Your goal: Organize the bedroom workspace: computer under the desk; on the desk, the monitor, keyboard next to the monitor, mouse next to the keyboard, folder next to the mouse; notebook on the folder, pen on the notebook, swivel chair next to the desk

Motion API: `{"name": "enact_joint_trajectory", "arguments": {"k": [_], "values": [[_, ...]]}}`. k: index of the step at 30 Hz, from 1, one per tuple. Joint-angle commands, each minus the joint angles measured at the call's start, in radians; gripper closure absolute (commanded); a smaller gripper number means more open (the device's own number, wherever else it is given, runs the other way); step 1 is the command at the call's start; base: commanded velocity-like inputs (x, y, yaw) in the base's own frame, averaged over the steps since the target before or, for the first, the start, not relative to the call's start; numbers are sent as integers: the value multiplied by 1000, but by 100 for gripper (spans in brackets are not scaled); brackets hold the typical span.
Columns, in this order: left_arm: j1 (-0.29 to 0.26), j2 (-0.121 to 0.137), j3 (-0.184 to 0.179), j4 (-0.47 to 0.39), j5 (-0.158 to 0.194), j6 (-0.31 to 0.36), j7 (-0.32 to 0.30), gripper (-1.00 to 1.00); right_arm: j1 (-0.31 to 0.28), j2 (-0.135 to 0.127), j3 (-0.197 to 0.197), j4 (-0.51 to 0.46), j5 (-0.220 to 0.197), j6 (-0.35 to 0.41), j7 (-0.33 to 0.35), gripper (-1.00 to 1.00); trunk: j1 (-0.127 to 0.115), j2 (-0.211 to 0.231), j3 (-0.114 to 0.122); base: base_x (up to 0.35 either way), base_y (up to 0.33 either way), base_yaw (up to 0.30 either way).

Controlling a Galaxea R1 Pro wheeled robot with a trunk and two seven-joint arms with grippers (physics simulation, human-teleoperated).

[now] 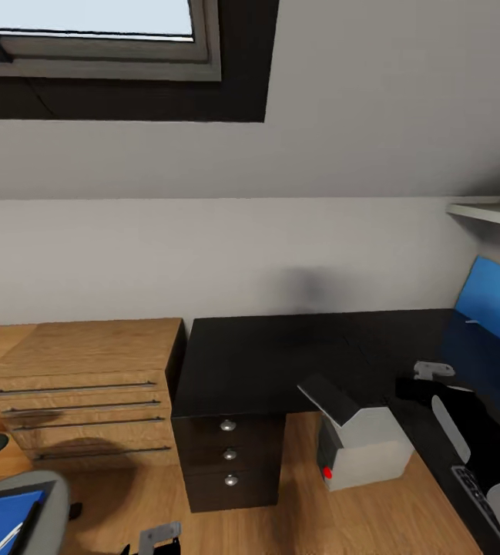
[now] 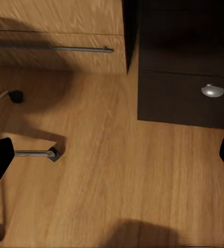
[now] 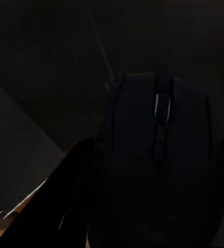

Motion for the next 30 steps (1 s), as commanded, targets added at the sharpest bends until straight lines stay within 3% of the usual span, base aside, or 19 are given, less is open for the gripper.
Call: {"name": "enact_joint_trajectory", "arguments": {"k": [1, 6, 11, 22, 30], "values": [[-1, 0, -8, 7, 10, -7, 6, -100, -1, -12, -9, 8, -4, -2, 16, 100, 0, -1, -1, 0, 0, -300], [-1, -1, -8, 67, 10, -13, 6, -100, -1, -33, -44, 36, -1, -13, 84, 100, 0, -1, -1, 0, 0, -300], [-1, 1, -8, 132, 9, -16, 1, -100, 0, -50, -51, 67, 3, -16, 98, 100, 0, -1, -1, 0, 0, -300], [-1, -1, -8, 171, 8, -16, 4, -100, 0, -38, -38, 67, 91, -17, 100, 100, 0, -1, -1, 10, -5, -117], [-1, -3, -8, 182, 7, -17, 4, -100, -1, -30, -23, 67, 130, -18, 100, 100, 0, -1, -1, 236, -96, -2]]}}
